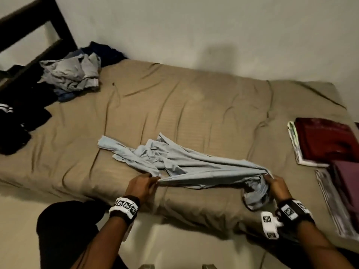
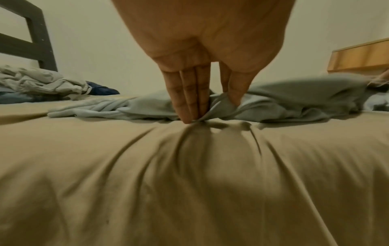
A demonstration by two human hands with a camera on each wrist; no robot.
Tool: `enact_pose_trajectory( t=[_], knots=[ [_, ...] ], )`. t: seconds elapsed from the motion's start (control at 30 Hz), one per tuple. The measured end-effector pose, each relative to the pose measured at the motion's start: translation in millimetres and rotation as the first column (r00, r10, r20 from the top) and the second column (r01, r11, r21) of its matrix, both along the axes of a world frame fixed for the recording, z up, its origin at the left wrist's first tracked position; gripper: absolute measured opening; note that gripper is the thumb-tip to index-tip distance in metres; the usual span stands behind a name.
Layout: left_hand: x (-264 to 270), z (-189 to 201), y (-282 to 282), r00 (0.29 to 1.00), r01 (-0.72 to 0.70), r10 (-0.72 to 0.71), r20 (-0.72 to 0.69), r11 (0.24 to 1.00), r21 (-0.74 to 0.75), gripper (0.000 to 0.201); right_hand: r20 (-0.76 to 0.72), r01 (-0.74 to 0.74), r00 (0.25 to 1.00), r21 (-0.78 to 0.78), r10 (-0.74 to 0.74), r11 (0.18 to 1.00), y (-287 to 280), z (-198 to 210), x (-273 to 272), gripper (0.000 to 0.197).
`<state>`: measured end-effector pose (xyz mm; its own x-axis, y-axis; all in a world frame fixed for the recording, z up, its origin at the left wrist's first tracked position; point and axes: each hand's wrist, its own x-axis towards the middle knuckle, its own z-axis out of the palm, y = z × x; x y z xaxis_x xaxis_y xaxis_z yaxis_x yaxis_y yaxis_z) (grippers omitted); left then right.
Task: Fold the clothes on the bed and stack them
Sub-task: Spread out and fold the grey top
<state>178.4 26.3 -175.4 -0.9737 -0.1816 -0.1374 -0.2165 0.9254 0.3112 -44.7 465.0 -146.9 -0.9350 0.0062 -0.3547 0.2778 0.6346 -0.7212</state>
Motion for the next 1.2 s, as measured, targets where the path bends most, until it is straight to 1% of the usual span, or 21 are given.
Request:
enact_pose_trajectory(
  t=[0.03,0.07,0.13,0.23,0.3,0.4,0.47,0.53,0.6,0.63,0.7,0.73,0.77,0.87,0.93,0.97,1.0,1.03,1.07,1.13,1.2],
  knots=[
    [3.7,-3.3,7.1,0.999,0.043,-0.043,0.002,0.999,-0.008,0.037,0.031,-0.008,1.000,0.053,0.007,0.999,6.3,-10.6,-3.3,0.026],
    [7.0,-7.6,13.8,0.997,0.072,-0.072,-0.003,0.997,-0.017,0.039,0.071,-0.024,0.997,0.164,0.013,0.986,12.6,-20.3,-3.1,0.034],
    [14.3,-13.8,23.4,0.995,0.101,-0.100,0.030,0.995,-0.029,0.037,0.085,-0.010,0.996,0.387,-0.025,0.922,14.5,-30.2,8.2,0.038],
    [21.3,-7.0,29.8,0.996,0.033,-0.031,0.080,0.999,-0.018,0.027,-0.078,-0.017,0.995,0.527,0.068,0.850,-8.0,-30.5,38.9,0.050],
    [22.4,2.3,33.0,0.989,-0.001,0.009,0.147,0.999,-0.051,0.020,-0.195,-0.071,0.958,0.545,0.208,0.836,-27.6,-33.6,47.7,0.063],
    [19.5,9.2,38.6,0.971,-0.066,0.088,0.222,0.992,-0.105,0.018,-0.308,-0.143,0.881,0.551,0.360,0.822,-60.4,-31.5,42.7,0.070],
    [13.1,13.5,40.8,0.954,-0.153,0.176,0.242,0.982,-0.113,0.021,-0.254,-0.296,0.857,0.470,0.449,0.831,-78.2,-32.7,34.3,0.074],
    [3.4,16.6,34.6,0.940,-0.239,0.262,0.220,0.963,-0.127,0.026,-0.174,-0.507,0.804,0.301,0.569,0.808,-88.7,-37.2,37.4,0.082],
    [-5.9,24.3,18.9,0.916,-0.376,0.376,0.142,0.926,-0.027,0.038,-0.109,-0.666,0.708,0.227,0.698,0.711,-90.1,-46.5,51.7,0.089],
    [-8.6,28.7,8.6,0.890,-0.453,0.448,0.080,0.890,0.058,0.043,-0.087,-0.723,0.636,0.280,0.767,0.631,-89.1,-49.3,60.7,0.087],
    [-17.7,40.0,-12.1,0.828,-0.543,0.560,-0.041,0.817,0.194,0.046,-0.031,-0.773,0.517,0.411,0.855,0.483,-84.0,-51.1,71.6,0.064],
    [-22.9,47.8,-21.5,0.806,-0.554,0.585,-0.087,0.798,0.234,0.047,-0.008,-0.758,0.501,0.479,0.866,0.443,-82.6,-50.4,73.2,0.051],
    [-31.4,59.1,-29.1,0.794,-0.554,0.595,-0.122,0.792,0.256,0.047,0.006,-0.716,0.539,0.529,0.842,0.455,-80.7,-45.6,70.2,0.043],
    [-56.0,94.3,-59.8,0.759,-0.555,0.608,-0.233,0.791,0.257,0.048,-0.022,-0.560,0.767,0.462,0.641,0.687,-82.7,-17.5,52.7,0.033],
    [-68.7,111.2,-87.3,0.709,-0.596,0.654,-0.263,0.756,0.271,0.050,-0.139,-0.467,0.846,0.270,0.514,0.842,-77.6,12.4,37.9,0.028],
    [-75.4,116.0,-100.4,0.688,-0.622,0.679,-0.256,0.734,0.272,0.050,-0.185,-0.447,0.865,0.141,0.467,0.883,-76.4,28.8,31.8,0.023],
    [-83.6,119.5,-110.5,0.677,-0.649,0.694,-0.245,0.720,0.247,0.048,-0.190,-0.426,0.890,-0.027,0.413,0.905,-76.3,45.2,26.9,0.017],
    [-93.4,122.2,-116.8,0.685,-0.664,0.691,-0.231,0.722,0.194,0.045,-0.132,-0.385,0.922,-0.205,0.364,0.900,-80.7,62.1,25.1,0.009],
    [-104.4,123.5,-119.0,0.711,-0.664,0.673,-0.205,0.738,0.120,0.040,-0.073,-0.355,0.934,-0.318,0.351,0.879,-85.8,72.3,21.8,0.005],
    [-125.9,119.7,-114.9,0.765,-0.637,0.631,-0.131,0.771,-0.007,0.026,-0.034,-0.334,0.940,-0.278,0.338,0.901,-98.4,69.6,12.3,0.034],
    [-139.9,109.2,-101.5,0.802,-0.595,0.592,-0.076,0.804,-0.015,0.029,-0.010,-0.417,0.907,-0.146,0.420,0.897,-102.4,41.1,6.2,0.033]
  ],
)
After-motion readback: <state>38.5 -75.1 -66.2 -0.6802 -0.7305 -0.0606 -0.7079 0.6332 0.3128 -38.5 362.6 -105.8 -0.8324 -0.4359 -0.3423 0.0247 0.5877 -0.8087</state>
